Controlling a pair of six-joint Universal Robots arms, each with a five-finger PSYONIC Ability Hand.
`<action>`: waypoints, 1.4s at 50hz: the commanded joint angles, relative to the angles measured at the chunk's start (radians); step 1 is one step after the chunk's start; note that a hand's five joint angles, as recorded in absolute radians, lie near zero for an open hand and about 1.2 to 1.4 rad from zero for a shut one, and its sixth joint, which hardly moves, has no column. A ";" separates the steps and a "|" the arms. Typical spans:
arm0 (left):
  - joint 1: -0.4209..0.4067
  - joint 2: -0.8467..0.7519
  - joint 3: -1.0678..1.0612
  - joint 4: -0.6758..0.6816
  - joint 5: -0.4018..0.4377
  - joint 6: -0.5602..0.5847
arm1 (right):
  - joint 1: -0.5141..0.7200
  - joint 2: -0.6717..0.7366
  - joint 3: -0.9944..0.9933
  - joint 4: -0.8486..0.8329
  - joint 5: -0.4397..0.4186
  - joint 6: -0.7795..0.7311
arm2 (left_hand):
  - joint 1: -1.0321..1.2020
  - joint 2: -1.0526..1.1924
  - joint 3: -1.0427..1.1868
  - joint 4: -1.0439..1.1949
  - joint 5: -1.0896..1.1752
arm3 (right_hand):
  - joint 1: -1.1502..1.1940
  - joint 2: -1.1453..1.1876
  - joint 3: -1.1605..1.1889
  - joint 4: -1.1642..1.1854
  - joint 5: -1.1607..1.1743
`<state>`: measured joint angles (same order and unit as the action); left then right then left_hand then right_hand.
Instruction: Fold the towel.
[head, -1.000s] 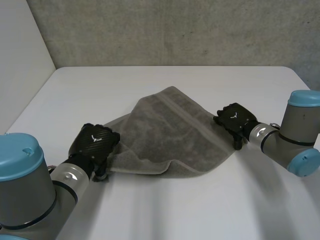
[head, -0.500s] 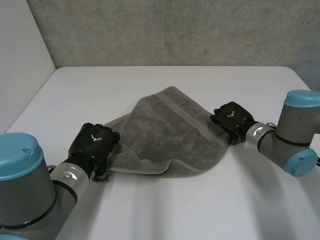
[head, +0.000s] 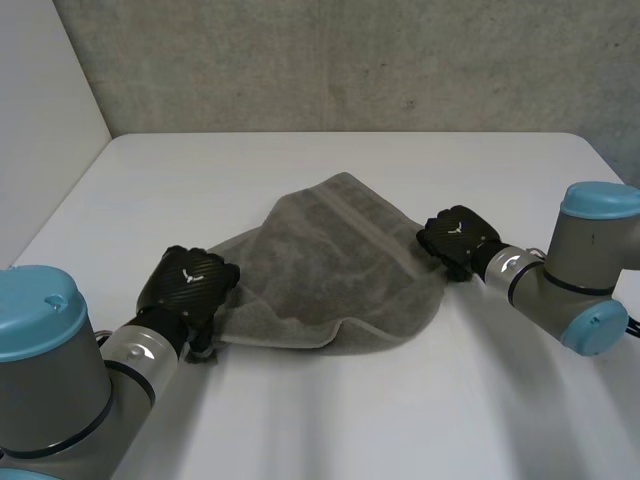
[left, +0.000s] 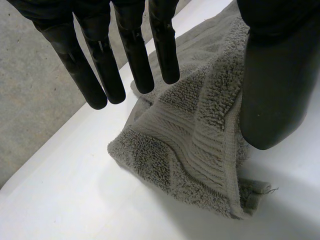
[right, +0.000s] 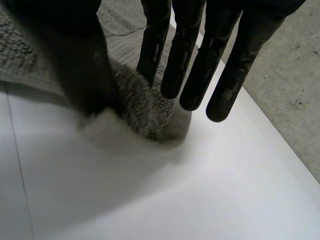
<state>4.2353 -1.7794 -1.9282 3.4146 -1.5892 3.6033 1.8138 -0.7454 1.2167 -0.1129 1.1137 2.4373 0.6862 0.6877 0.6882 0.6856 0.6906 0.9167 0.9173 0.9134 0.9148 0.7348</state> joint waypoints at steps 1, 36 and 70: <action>0.002 0.000 0.002 0.000 0.000 0.000 | 0.002 -0.002 0.006 -0.010 -0.002 0.037 | -0.068 -0.069 -0.070 -0.067 -0.247 | 0.219 0.219 0.223 0.221 0.227; -0.012 -0.024 -0.006 0.014 -0.005 0.002 | -0.077 -0.330 0.119 0.271 0.071 0.045 | 0.164 0.162 0.162 0.164 -0.015 | 0.480 0.479 0.483 0.481 0.487; 0.110 -0.184 0.686 0.080 -0.092 0.028 | -0.055 -0.394 -0.123 -0.258 0.155 0.127 | 0.710 0.709 0.708 0.711 0.531 | 0.480 0.479 0.483 0.481 0.487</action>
<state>4.3038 -1.9143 -1.6894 3.4805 -1.5990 3.6427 1.6999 -1.1276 1.1954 0.1209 1.1866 2.4942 1.4461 1.5067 1.5430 1.5187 1.4796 1.3165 1.3023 1.3340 1.3380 1.1492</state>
